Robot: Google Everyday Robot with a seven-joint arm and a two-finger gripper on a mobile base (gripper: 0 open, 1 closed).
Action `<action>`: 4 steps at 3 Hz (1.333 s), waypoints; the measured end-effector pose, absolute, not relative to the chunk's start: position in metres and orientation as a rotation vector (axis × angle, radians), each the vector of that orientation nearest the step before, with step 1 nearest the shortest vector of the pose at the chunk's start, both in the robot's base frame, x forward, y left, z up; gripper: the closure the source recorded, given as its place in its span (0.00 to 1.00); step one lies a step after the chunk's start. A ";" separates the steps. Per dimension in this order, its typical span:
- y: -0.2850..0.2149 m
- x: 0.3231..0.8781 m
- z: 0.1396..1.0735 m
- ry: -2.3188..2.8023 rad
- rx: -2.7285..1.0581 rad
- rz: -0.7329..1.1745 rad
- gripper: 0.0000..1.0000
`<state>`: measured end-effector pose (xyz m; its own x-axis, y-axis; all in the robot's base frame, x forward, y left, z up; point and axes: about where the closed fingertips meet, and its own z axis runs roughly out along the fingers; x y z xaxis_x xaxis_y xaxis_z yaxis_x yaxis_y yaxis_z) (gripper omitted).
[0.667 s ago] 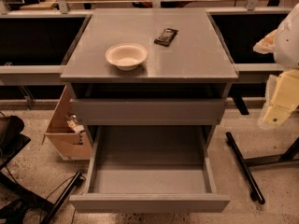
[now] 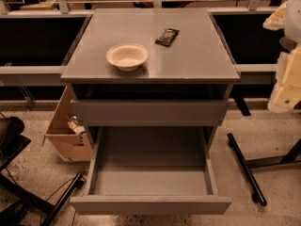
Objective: Close middle drawer
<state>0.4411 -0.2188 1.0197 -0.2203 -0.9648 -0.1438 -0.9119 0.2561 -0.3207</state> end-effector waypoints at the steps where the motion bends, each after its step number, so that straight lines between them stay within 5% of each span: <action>1: -0.210 0.422 1.038 2.174 -1.710 -0.312 0.00; 2: -0.202 0.396 0.999 2.196 -1.734 -0.321 0.19; 3: -0.204 0.382 0.961 2.254 -1.787 -0.293 0.21; 4: -0.203 0.382 0.961 2.254 -1.787 -0.293 0.01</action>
Offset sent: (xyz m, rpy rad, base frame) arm -0.0875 0.0141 -0.1486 -0.1123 0.1758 -0.0059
